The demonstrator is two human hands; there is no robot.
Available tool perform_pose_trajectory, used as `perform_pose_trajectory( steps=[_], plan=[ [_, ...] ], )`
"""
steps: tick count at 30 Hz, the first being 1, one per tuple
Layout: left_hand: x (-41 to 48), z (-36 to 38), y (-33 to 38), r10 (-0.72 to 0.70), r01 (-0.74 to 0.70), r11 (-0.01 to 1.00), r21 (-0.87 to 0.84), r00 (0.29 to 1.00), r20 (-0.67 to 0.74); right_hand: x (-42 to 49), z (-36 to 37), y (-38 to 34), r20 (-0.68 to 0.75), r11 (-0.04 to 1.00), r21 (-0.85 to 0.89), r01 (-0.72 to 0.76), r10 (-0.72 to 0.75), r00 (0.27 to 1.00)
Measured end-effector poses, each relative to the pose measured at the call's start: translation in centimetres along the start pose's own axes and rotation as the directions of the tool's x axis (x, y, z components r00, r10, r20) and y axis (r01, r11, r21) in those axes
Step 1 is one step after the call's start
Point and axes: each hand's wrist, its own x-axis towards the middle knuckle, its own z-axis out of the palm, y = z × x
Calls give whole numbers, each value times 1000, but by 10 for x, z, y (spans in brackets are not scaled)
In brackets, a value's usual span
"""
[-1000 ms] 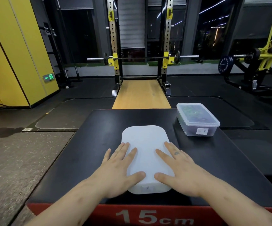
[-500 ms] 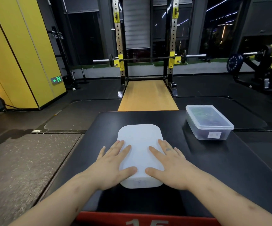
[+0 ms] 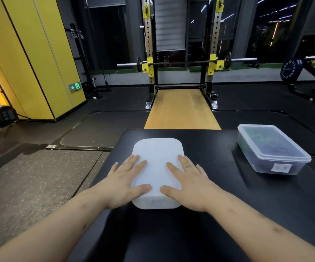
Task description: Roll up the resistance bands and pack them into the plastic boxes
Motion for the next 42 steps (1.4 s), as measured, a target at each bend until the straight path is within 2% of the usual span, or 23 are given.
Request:
perform_pose_trajectory(
  steps=[14, 28, 34, 38, 42],
  plan=[
    [59, -20, -67, -15, 14, 999, -41, 1000, -24, 83, -13, -26, 10, 999, 36, -9, 9, 1000],
    [108, -35, -102, -12, 9, 997, -75, 999, -40, 152, -14, -25, -19, 999, 34, 4, -3, 1000],
    [109, -35, -103, -14, 13, 1000, -25, 1000, -25, 157, -12, -24, -26, 1000, 0, 10, -10, 1000],
    [107, -42, -97, -71, 70, 994, 85, 997, 17, 153, -16, -25, 6, 998, -56, -1, 2, 1000],
    [95, -49, -76, -75, 85, 987, 133, 994, -79, 136, -34, -27, -65, 995, -93, 29, -35, 997]
  ],
)
